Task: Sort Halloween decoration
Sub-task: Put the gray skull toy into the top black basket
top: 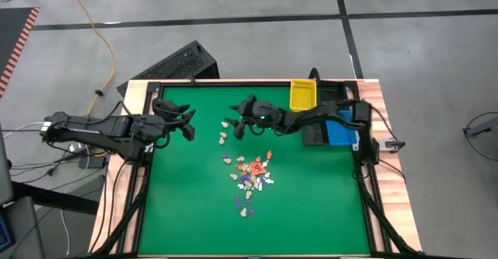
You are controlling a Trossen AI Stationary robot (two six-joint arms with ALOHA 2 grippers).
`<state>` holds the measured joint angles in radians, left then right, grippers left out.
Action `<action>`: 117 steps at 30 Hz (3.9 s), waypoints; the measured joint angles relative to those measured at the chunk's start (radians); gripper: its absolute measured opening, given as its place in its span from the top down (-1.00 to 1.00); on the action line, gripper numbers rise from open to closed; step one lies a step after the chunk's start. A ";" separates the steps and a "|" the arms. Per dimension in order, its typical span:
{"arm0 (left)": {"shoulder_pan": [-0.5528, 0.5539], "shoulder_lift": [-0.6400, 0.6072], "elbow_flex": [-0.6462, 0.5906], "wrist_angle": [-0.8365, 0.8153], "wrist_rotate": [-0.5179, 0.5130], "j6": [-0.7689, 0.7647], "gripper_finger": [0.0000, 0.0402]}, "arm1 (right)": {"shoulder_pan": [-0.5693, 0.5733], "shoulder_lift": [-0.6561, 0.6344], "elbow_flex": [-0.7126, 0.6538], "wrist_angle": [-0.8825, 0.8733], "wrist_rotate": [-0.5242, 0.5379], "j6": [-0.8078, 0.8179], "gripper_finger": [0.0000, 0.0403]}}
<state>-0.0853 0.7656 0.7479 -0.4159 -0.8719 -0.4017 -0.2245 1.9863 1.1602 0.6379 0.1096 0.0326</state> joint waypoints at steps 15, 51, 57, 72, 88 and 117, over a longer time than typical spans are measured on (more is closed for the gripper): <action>0.000 0.000 0.000 -0.022 -0.008 -0.002 0.40 | -0.001 0.246 0.143 -0.005 -0.005 0.021 -0.34; 0.001 0.000 0.000 -0.023 0.016 -0.015 0.40 | 0.009 0.350 0.311 -0.276 0.075 0.123 -0.28; 0.001 0.000 0.000 -0.023 0.017 -0.015 0.40 | 0.009 0.350 0.311 -0.286 0.075 0.125 0.03; 0.001 0.000 0.000 -0.023 0.019 -0.029 0.40 | 0.008 0.335 0.307 -0.294 0.075 0.157 0.49; 0.001 0.000 0.000 -0.024 0.049 -0.052 0.40 | -0.066 0.083 0.184 -0.281 0.075 0.121 0.48; 0.009 0.000 0.000 -0.015 0.025 -0.056 0.40 | -0.327 -0.811 -0.676 -0.291 0.677 0.235 0.47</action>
<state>-0.0765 0.7658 0.7479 -0.4314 -0.8467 -0.4576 -0.5513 1.1748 0.4840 0.3468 0.7864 0.2676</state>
